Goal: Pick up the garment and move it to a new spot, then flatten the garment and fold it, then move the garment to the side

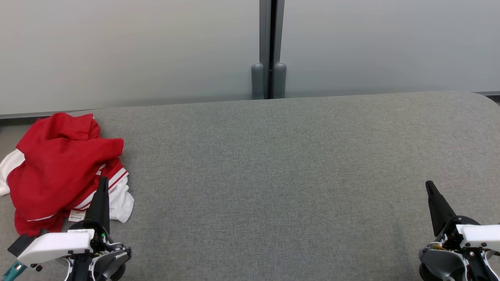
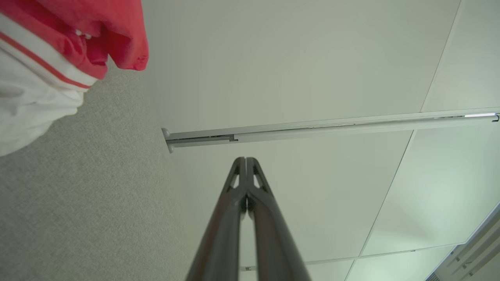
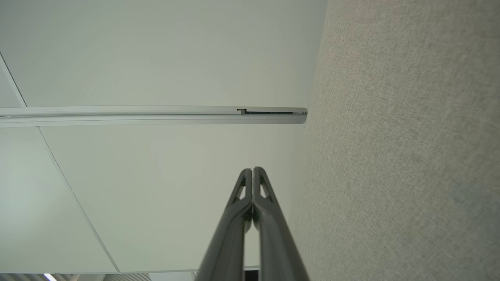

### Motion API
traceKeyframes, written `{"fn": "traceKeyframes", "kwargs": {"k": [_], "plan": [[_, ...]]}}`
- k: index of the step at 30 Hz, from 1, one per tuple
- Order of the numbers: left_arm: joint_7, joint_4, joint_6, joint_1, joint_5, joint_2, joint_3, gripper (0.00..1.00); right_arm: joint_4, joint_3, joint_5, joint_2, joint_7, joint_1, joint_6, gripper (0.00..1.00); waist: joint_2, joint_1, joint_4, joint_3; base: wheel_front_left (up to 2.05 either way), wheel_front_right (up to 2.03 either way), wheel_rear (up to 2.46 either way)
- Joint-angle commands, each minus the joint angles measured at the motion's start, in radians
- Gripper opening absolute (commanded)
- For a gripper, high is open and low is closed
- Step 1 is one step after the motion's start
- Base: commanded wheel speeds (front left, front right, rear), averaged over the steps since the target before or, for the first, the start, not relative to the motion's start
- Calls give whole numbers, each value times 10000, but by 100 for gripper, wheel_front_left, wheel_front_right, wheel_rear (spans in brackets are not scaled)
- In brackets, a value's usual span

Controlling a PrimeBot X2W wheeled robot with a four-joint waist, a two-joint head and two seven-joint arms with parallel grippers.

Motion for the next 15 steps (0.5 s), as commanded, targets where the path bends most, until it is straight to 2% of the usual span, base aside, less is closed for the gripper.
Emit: {"fn": "traceKeyframes", "kwargs": {"k": [1, 15], "plan": [[16, -5, -39, -137, 16, 59, 41, 0, 20, -2, 5, -66, 15, -45, 6, 0, -1, 0, 0, 0, 0, 0, 0], [16, -5, -39, -137, 16, 59, 41, 0, 20, -2, 5, -66, 15, -46, 6, 0, -1, 0, 0, 0, 0, 0, 0]]}}
